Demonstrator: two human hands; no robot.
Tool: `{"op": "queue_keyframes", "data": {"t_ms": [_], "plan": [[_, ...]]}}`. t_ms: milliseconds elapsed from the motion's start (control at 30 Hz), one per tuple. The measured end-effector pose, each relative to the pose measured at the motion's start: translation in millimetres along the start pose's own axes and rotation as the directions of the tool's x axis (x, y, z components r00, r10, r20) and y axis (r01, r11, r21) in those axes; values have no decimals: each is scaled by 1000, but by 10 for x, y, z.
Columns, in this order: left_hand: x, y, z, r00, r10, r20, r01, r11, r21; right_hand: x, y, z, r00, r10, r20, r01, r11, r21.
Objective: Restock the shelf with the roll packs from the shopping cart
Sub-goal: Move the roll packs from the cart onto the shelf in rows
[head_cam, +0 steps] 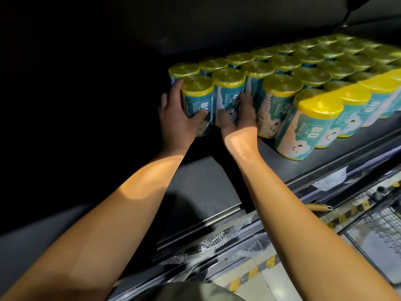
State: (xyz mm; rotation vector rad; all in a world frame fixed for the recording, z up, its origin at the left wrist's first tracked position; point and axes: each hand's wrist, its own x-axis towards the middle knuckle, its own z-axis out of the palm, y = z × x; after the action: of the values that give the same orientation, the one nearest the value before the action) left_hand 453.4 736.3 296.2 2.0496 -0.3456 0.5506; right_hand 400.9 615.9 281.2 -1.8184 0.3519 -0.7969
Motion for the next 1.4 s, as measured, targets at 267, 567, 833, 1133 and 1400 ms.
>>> {"op": "queue_keyframes", "data": {"t_ms": [267, 567, 833, 1133, 1400], "plan": [[2, 35, -16, 999, -42, 14, 42, 999, 5, -19, -41, -26, 999, 30, 29, -28, 997, -68], [-231, 237, -139, 994, -96, 42, 95, 995, 26, -286, -291, -450, 982, -49, 182, 105, 944, -313], [-928, 660, -92, 999, -22, 45, 17, 992, 123, -624, -285, -1154, 970, -106, 219, 176, 928, -329], [-1984, 1421, 240, 976, 77, 202, -74, 997, -18, -1099, 41, -2387, 978, -41, 206, 117, 922, -370], [-3046, 2001, 879, 909, 136, 394, -96, 988, -120, -1693, 633, -3720, 993, 73, 91, -19, 871, -490]]}}
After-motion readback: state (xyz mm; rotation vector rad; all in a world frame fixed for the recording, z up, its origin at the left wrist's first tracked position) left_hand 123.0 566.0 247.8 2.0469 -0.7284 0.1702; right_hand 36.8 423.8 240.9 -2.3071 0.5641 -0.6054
